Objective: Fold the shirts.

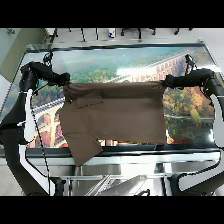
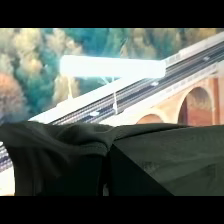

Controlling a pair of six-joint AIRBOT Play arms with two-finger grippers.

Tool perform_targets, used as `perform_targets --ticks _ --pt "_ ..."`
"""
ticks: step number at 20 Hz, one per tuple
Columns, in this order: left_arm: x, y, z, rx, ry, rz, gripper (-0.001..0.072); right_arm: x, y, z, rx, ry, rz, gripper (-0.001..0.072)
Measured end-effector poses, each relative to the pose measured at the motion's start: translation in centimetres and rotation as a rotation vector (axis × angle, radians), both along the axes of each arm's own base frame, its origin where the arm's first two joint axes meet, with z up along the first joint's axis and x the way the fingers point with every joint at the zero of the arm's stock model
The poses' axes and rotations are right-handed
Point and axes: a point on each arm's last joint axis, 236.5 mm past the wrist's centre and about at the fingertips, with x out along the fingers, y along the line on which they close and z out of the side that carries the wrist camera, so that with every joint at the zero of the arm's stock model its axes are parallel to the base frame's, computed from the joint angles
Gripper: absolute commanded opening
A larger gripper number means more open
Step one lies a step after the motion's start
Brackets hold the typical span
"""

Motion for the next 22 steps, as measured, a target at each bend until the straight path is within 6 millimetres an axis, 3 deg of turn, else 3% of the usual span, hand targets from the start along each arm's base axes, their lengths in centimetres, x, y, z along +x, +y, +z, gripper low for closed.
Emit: perform_targets --ticks 4,8,13,19,20,21,22 --pt "-3.7 1.8 -1.7 0.088 0.167 -0.009 0.0017 -2.2 -0.4 -2.2 -0.057 0.101 0.035 0.0018" --pt "-6.2 2.7 -2.7 0.120 0.287 0.017 0.0017 -3.5 -0.6 -4.7 -0.099 0.170 0.050 0.0018" --pt "-7.7 2.6 -5.3 0.154 0.391 0.016 0.0017 -3.9 -0.2 -7.3 -0.118 0.217 0.066 0.0018" --pt "-7.9 3.1 -6.3 0.221 0.411 0.036 0.0017 -3.7 0.1 -8.1 -0.125 0.221 0.067 0.0019" --pt "-7.8 3.1 -6.3 0.224 0.410 0.035 0.0017 -3.8 0.1 -8.1 -0.126 0.221 0.068 0.0037" --pt "-7.8 3.0 -6.3 0.227 0.410 0.036 0.0019 -3.8 0.1 -8.1 -0.126 0.223 0.069 0.0140" --pt "-7.9 3.0 -6.4 0.234 0.410 0.034 0.0155 -3.9 0.0 -8.2 -0.133 0.227 0.072 0.0314"
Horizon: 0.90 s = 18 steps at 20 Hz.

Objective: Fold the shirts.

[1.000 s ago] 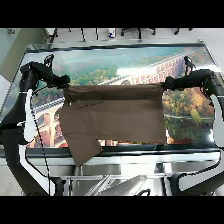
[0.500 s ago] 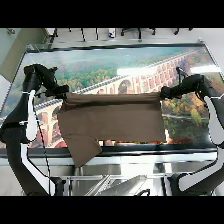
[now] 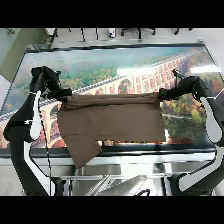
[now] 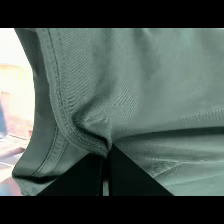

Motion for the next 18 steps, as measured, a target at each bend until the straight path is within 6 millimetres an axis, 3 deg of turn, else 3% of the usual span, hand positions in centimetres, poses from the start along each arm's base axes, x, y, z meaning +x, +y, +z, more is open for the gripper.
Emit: perform_targets --ticks 1,2,5,6,7,10,12,15,18 --pt "0.0 0.0 0.0 0.005 0.001 0.000 0.0451 0.0 -0.1 0.0 -0.002 0.001 0.001 0.0376" --pt "-0.1 0.0 0.0 0.008 0.005 0.000 0.0654 -0.2 0.0 -0.1 0.001 0.007 0.003 0.0375" --pt "-0.6 -0.3 0.0 0.004 0.027 0.006 0.0672 -0.7 0.8 0.2 0.033 0.030 0.014 0.0377" --pt "-1.0 -0.3 0.2 0.001 0.045 0.019 0.0671 -0.9 0.7 0.5 0.037 0.036 0.015 0.0414" --pt "-1.6 0.0 0.6 0.002 0.070 0.036 0.0671 -1.2 0.6 1.3 0.048 0.044 0.009 0.0519" --pt "-4.1 1.1 3.1 0.004 0.144 0.079 0.0671 -2.7 -1.2 4.2 0.076 0.066 -0.015 0.0538" --pt "-6.2 1.6 5.0 -0.004 0.165 0.100 0.0671 -4.8 -2.8 5.8 0.097 0.101 -0.036 0.0537" --pt "-11.0 2.0 6.1 -0.027 0.227 0.132 0.0673 -9.2 -4.4 5.8 0.134 0.176 -0.054 0.0536" --pt "-17.1 0.7 5.3 -0.080 0.317 0.145 0.0672 -13.6 -4.6 3.8 0.176 0.246 -0.065 0.0535"
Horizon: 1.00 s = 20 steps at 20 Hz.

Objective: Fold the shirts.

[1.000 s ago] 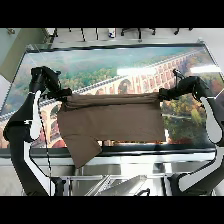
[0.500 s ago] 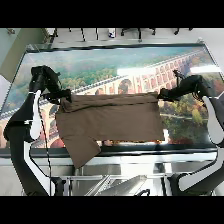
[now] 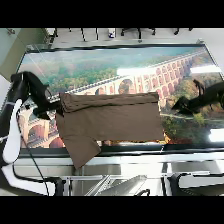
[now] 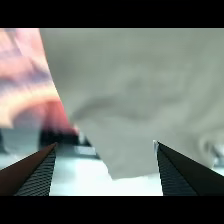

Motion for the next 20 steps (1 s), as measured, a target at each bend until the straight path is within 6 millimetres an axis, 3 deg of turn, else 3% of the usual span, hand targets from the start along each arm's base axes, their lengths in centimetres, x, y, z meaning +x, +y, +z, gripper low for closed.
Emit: perform_targets --ticks 4,6,9,13,14,15,16,17,18,20 --pt "-8.2 -1.5 -2.9 -0.037 0.088 0.024 0.0672 -3.2 1.9 -2.6 0.091 0.031 -0.012 0.0533" --pt "-11.0 -1.7 -4.4 -0.053 0.095 0.059 0.0672 -4.1 2.6 -3.4 0.122 0.035 -0.016 0.0533" --pt "-13.0 -3.1 -6.2 -0.137 0.050 0.146 0.0672 -4.5 3.1 -3.9 0.140 0.033 -0.024 0.0533" --pt "-13.4 -5.0 -8.1 -0.237 -0.009 0.246 0.0670 -4.6 3.3 -4.2 0.145 0.028 -0.030 0.0533" --pt "-13.4 -5.3 -8.5 -0.250 -0.013 0.259 0.0635 -4.5 3.3 -4.3 0.145 0.025 -0.030 0.0533" --pt "-13.5 -5.7 -8.7 -0.270 -0.009 0.272 0.0449 -4.5 3.3 -4.3 0.145 0.024 -0.031 0.0533" --pt "-13.5 -6.0 -8.9 -0.283 -0.011 0.279 0.0214 -4.6 3.3 -4.3 0.145 0.025 -0.031 0.0533" --pt "-12.9 -6.1 -9.2 -0.292 -0.030 0.286 0.0059 -4.5 3.3 -4.3 0.144 0.023 -0.032 0.0533" --pt "-12.5 -6.2 -9.2 -0.301 -0.042 0.290 0.0018 -4.5 3.3 -4.3 0.145 0.021 -0.032 0.0533" --pt "-11.3 -6.3 -8.7 -0.314 -0.077 0.284 0.0018 -4.5 3.3 -4.4 0.144 0.023 -0.031 0.0533"
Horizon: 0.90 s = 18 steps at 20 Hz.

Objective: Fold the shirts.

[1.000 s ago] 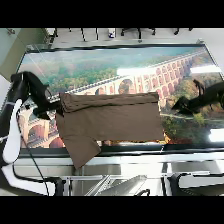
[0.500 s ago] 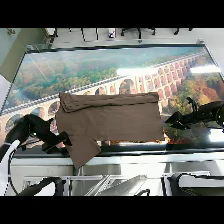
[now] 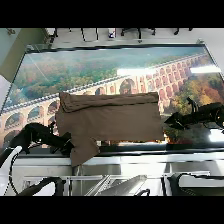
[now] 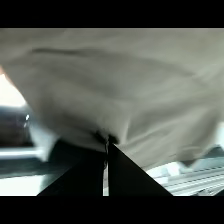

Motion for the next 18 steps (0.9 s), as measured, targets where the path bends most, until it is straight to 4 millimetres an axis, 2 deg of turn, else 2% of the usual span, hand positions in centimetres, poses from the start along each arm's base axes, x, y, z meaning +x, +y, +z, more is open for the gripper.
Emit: perform_targets --ticks 3,6,7,11,12,13,15,16,18 --pt "2.2 0.4 1.8 0.007 -0.088 0.007 0.0018 -0.1 0.0 -0.5 -0.002 0.009 -0.004 0.0532" --pt "3.6 1.1 3.7 0.014 -0.158 0.020 0.0017 -0.8 0.9 -1.3 0.030 0.040 -0.010 0.0505" --pt "3.8 1.3 4.0 0.015 -0.168 0.024 0.0018 -1.1 1.4 -1.8 0.040 0.056 -0.005 0.0443" --pt "4.1 1.4 4.8 0.014 -0.192 0.019 0.0018 -3.1 5.0 -3.0 0.100 0.115 0.071 0.0429" --pt "4.1 1.3 4.9 0.013 -0.195 0.016 0.0017 -3.5 6.1 -3.0 0.115 0.127 0.094 0.0411" --pt "4.1 1.2 4.9 0.013 -0.196 0.013 0.0017 -3.9 7.0 -3.0 0.129 0.135 0.119 0.0345" --pt "3.8 1.1 5.1 0.007 -0.190 0.003 0.0017 -4.5 7.9 -3.0 0.132 0.144 0.159 0.0340" --pt "3.6 1.0 5.2 0.004 -0.187 -0.008 0.0017 -4.9 8.1 -2.9 0.131 0.147 0.179 0.0216" --pt "2.9 1.2 5.5 0.016 -0.185 -0.034 0.0017 -5.5 7.9 -2.7 0.101 0.145 0.215 0.0064"
